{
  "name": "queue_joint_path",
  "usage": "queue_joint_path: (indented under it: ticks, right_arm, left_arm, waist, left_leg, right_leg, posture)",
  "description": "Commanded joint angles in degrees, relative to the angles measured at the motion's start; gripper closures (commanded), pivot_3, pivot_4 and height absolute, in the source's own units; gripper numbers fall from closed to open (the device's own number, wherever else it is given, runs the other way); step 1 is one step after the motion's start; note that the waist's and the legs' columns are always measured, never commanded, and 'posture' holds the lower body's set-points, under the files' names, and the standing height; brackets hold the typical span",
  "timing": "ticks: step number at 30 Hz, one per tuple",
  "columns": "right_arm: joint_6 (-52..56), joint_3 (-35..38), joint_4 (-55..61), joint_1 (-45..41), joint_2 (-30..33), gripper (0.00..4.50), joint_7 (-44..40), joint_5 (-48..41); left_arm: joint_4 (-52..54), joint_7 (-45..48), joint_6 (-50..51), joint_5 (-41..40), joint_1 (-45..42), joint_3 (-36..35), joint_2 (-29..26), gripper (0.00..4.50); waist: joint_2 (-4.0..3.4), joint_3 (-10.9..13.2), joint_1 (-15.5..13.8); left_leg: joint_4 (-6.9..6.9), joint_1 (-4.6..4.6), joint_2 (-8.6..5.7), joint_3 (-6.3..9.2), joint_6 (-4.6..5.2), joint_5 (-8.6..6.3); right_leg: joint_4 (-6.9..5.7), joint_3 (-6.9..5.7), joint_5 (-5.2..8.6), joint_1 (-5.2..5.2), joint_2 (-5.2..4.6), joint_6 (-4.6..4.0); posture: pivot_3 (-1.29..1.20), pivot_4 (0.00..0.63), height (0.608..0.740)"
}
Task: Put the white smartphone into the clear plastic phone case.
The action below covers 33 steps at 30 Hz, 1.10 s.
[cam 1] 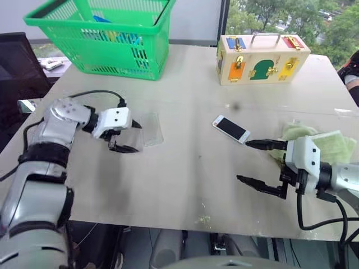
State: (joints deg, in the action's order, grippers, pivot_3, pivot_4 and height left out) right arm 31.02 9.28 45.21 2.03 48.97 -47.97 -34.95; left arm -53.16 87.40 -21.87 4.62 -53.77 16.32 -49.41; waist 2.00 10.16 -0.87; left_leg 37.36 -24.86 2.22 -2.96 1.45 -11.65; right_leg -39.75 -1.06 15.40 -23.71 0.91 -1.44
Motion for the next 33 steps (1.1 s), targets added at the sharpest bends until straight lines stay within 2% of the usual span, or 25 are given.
queue_joint_path:
  ticks: [1,4,6,7,10,15,16,20,23,27,30,33]
  right_arm:
    - [0.2,2.68,2.77,0.63,0.18,0.0,1.1,-1.54]
    - [0.37,3.36,3.22,1.19,0.61,0.0,1.49,-1.66]
    - [0.63,3.73,3.6,1.36,0.79,0.0,1.81,-2.05]
    - [0.84,3.85,3.82,1.36,0.84,0.0,2.04,-2.26]
    - [1.46,3.94,4.3,1.21,0.8,0.0,2.57,-2.7]
    - [2.32,3.0,4.21,-0.14,0.89,0.0,3.25,-2.94]
    - [2.44,2.95,4.05,-0.43,0.92,0.0,3.22,-2.92]
    - [2.37,2.77,3.59,-0.71,0.92,0.0,3.05,-2.52]
    - [2.12,2.54,3.62,-0.47,0.62,0.0,3.18,-2.25]
    - [1.68,2.34,3.48,-0.1,0.41,0.0,3.08,-2.03]
    - [1.29,2.92,3.2,0.47,0.64,0.0,2.45,-2.06]
    - [1.01,3.98,3.07,1.31,0.96,0.0,1.7,-2.19]
  left_arm:
    - [-7.48,-1.7,-9.41,4.77,-4.07,1.87,1.55,0.02]
    - [-11.85,-3.25,-15.71,8.0,-6.22,3.55,2.72,0.02]
    - [-13.76,-3.87,-17.23,9.26,-7.39,3.82,3.14,0.52]
    - [-14.5,-3.81,-18.07,10.18,-7.97,4.32,3.12,0.83]
    - [-15.93,-2.89,-19.2,11.08,-8.73,4.76,3.19,2.17]
    - [-15.97,1.67,-16.18,8.76,-7.84,3.16,3.71,4.36]
    - [-15.46,3.22,-14.49,7.62,-7.71,2.5,3.87,4.48]
    - [-7.21,5.1,0.31,-0.8,-6.36,3.67,3.61,4.48]
    - [13.8,5.1,21.31,-9.83,-0.47,5.91,-0.42,4.48]
    - [42.56,2.66,48.2,-13.65,7.37,3.13,-2.68,4.48]
    - [56.71,-4.34,64.54,-14.51,9.25,3.15,-0.38,4.48]
    - [63.91,-10.01,75.99,-16.78,8.95,3.61,4.47,4.48]
  waist:
    - [0.01,0.01,0.24]
    - [0.01,0.0,0.27]
    - [0.01,0.0,0.18]
    - [-0.01,-0.01,0.18]
    - [-0.07,-0.08,0.16]
    - [-0.15,-0.15,0.17]
    - [-0.15,-0.15,0.18]
    - [-0.15,-0.14,0.2]
    - [-0.15,-0.13,0.42]
    - [-0.15,-0.13,0.96]
    - [-0.15,-0.13,0.9]
    - [-0.16,-0.14,0.94]
  left_leg:
    - [0.02,0.0,0.0,-0.01,0.0,0.0]
    - [0.01,0.07,0.03,-0.01,0.0,0.0]
    - [0.01,0.11,0.03,0.01,-0.01,0.0]
    - [0.01,0.16,0.04,0.02,-0.01,0.01]
    - [0.02,0.28,0.04,0.02,0.0,0.02]
    - [0.04,0.34,0.06,0.03,0.05,0.06]
    - [0.06,0.33,0.06,0.03,0.05,0.06]
    - [0.08,0.16,0.06,0.03,0.06,0.06]
    - [0.07,0.05,0.07,0.06,0.05,0.06]
    - [0.07,0.05,0.06,0.08,0.05,0.06]
    - [0.08,0.09,0.04,0.12,0.05,0.07]
    - [0.12,0.24,0.03,0.14,0.05,0.08]
  right_leg:
    - [0.0,0.0,-0.01,0.0,0.01,0.01]
    - [-0.05,0.01,-0.01,0.0,0.06,0.01]
    - [-0.1,0.01,-0.01,0.01,0.08,0.01]
    - [-0.13,0.0,0.0,0.04,0.09,0.01]
    - [-0.21,0.0,-0.01,0.12,0.09,0.01]
    - [-0.27,-0.04,-0.01,0.18,0.08,-0.01]
    - [-0.26,-0.04,-0.01,0.19,0.08,-0.01]
    - [-0.16,-0.05,-0.01,0.13,0.08,0.0]
    - [-0.09,-0.08,0.0,0.09,0.02,0.0]
    - [-0.09,-0.08,0.01,0.11,-0.03,0.02]
    - [-0.12,-0.1,0.02,0.15,-0.02,0.03]
    - [-0.19,-0.1,0.02,0.25,0.02,0.05]
  posture:
    - [0.0,0.15,0.74]
    - [0.0,0.15,0.74]
    - [0.0,0.15,0.74]
    - [0.0,0.15,0.74]
    - [0.0,0.15,0.74]
    - [0.0,0.15,0.74]
    - [0.0,0.15,0.74]
    - [0.0,0.15,0.74]
    - [0.0,0.15,0.74]
    - [0.0,0.15,0.74]
    - [0.0,0.15,0.74]
    - [0.0,0.15,0.74]
